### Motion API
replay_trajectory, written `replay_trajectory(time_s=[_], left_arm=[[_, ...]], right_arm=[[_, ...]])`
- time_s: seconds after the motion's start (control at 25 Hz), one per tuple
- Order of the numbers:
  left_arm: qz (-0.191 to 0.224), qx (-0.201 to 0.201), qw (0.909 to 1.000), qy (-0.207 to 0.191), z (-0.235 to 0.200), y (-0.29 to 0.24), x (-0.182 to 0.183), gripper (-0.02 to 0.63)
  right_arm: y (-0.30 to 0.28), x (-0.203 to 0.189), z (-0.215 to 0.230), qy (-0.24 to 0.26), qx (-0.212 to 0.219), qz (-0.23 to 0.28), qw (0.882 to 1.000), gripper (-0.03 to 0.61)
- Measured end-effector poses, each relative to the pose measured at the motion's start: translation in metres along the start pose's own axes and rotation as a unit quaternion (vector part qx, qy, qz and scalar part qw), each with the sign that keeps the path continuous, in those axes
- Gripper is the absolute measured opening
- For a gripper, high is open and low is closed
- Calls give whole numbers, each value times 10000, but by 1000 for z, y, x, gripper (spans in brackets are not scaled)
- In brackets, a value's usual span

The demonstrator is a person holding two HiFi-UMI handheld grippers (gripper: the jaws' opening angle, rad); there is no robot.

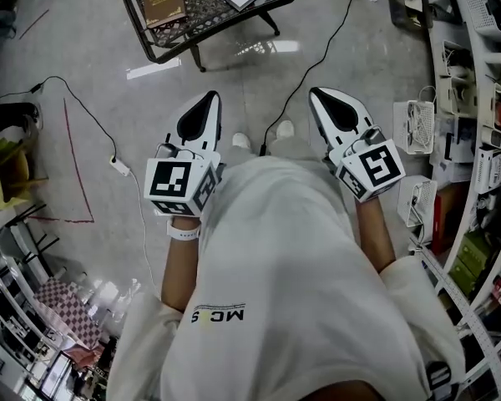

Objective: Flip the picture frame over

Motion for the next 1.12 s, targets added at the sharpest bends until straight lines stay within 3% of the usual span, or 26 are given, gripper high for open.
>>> replay_trajectory(time_s=[0.28,0.56,0.8,1.12], left_arm=[[72,274,9996,-17,28,-32,7,21],[149,414,9990,89,36,-53,16,20],[172,403,9989,145,3,-80,26,21],[240,171,9985,452,-92,-147,51,20]], right_arm=[[21,8,34,475,220,190,9984,15],[25,7,59,341,443,144,9983,15],[-24,9,71,488,547,28,9973,15],[-145,26,67,974,919,-477,9899,15]])
Point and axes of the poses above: the fingertips, and each gripper's own axes: y backward along the fingers, z to its right, x out of its top, the point moved 1 cm from there along y, backward along the fingers, and after that the axes turned 4 degrees about z, right-handed, at the moved point
